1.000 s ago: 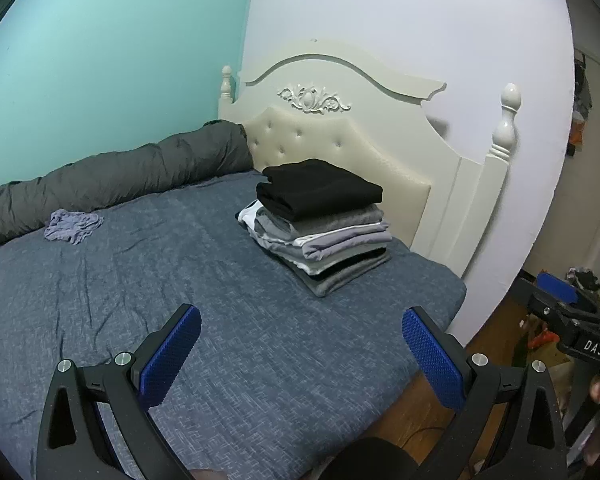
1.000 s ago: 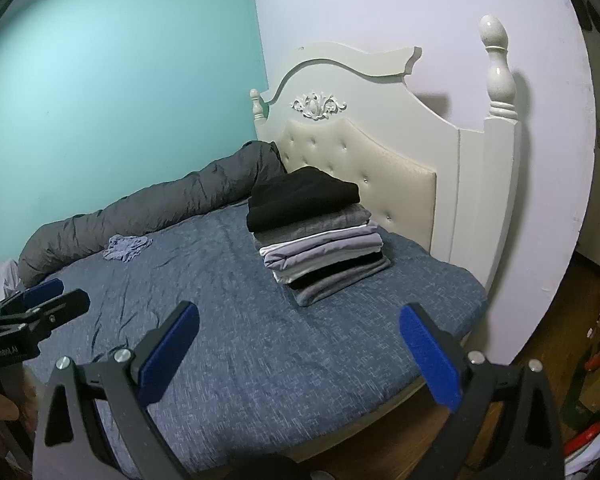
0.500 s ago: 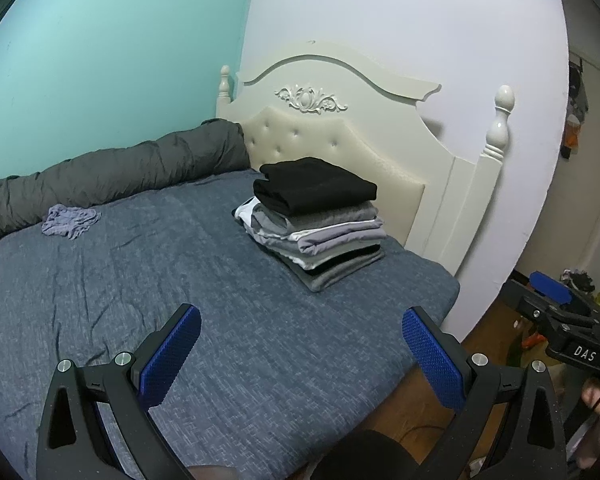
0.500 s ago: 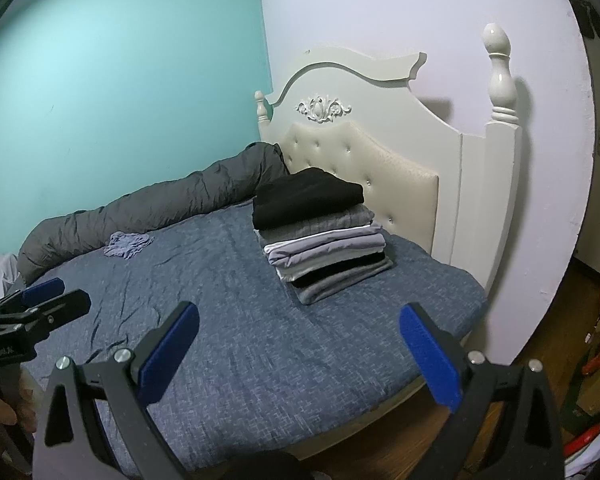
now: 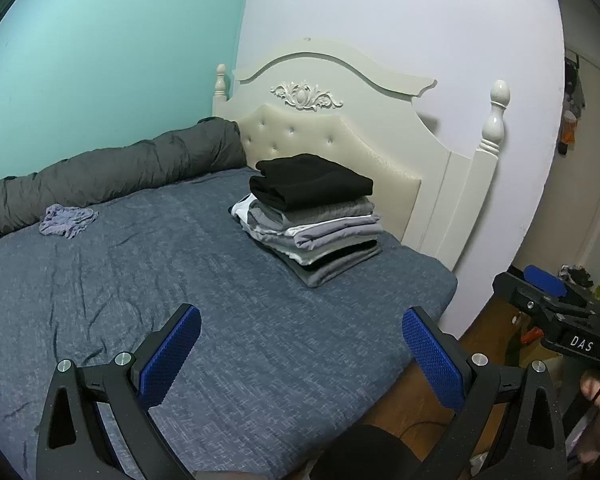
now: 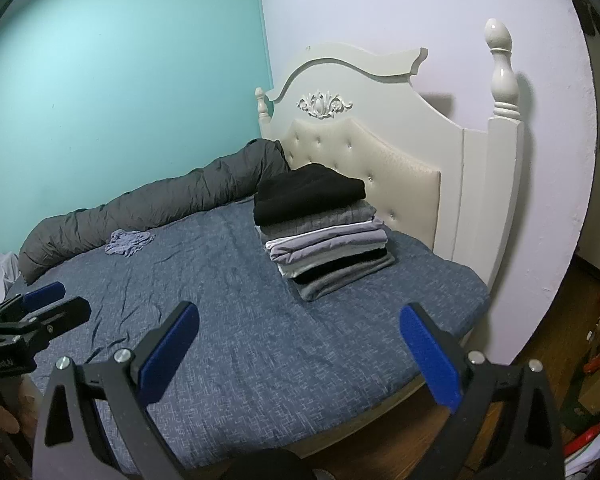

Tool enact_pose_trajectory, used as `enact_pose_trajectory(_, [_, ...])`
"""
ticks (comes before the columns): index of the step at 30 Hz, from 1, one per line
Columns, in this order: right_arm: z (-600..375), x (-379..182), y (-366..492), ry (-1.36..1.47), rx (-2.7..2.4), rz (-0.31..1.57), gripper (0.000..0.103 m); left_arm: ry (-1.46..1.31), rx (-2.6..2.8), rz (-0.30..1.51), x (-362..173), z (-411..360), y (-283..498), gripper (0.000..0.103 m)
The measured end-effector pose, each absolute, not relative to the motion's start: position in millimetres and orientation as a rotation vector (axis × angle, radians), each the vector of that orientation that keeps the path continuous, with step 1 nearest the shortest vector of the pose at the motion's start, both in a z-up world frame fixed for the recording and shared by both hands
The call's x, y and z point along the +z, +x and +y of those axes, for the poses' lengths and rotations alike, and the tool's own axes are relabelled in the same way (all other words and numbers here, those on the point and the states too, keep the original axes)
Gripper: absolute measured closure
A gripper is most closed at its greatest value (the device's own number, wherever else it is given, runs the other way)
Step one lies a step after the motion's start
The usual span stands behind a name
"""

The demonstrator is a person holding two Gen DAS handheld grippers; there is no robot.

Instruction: Fold clothes

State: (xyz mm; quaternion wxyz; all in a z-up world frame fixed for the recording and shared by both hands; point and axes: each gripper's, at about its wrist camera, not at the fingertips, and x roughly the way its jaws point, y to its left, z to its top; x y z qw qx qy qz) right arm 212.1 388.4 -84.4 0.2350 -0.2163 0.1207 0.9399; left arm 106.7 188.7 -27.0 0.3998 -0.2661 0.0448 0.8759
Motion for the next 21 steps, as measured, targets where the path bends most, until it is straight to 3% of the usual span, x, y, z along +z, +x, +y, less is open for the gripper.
enact_pose_trajectory(21, [386.7, -89.8, 211.3, -0.614, 2.577, 0.339, 0.002, -0.676, 2.24, 0.115, -28.3, 184.9, 105.5, 0.0])
